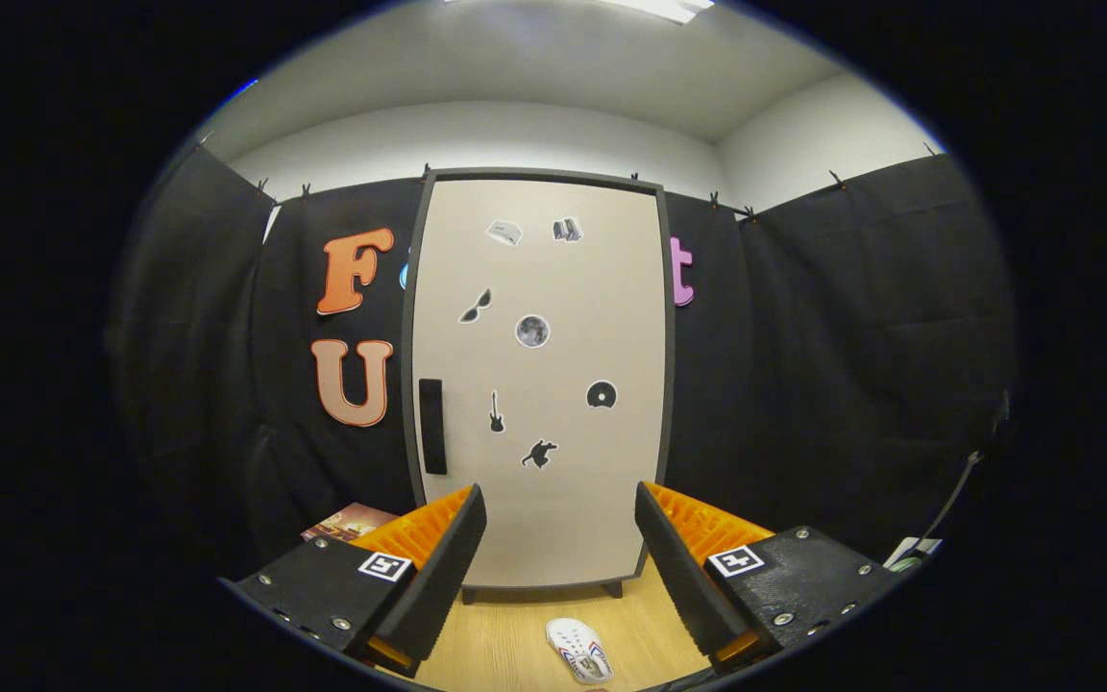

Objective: Open the shoe cabinet door, grab the shoes and put them into the shoe cabinet, then close the shoe cabinet door.

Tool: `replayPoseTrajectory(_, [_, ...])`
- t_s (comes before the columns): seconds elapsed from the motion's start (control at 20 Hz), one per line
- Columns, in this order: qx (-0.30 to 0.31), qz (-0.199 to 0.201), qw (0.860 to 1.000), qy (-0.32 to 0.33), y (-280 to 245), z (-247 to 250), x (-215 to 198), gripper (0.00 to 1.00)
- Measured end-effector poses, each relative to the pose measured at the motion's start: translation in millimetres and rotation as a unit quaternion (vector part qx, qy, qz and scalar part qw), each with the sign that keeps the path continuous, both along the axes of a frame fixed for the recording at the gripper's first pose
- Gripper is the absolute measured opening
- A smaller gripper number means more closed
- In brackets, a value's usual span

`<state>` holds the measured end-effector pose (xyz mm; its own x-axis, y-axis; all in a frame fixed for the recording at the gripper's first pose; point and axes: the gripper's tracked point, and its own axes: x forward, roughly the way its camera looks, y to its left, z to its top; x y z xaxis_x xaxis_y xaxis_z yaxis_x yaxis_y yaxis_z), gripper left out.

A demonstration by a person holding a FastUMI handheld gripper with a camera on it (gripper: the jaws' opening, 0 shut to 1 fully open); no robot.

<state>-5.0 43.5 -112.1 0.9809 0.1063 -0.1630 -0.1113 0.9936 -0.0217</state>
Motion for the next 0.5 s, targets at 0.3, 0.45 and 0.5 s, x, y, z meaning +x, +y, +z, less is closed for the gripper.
replayPoseTrajectory(0.3, [0.000, 0.043, 0.999, 0.010, 74, -15, 39, 0.96])
replayPoseTrajectory(0.45, [-0.010, 0.046, 0.999, 0.008, 104, -20, 70, 0.96])
replayPoseTrajectory(0.5, [-0.011, 0.047, 0.999, 0.006, 113, -20, 80, 0.97])
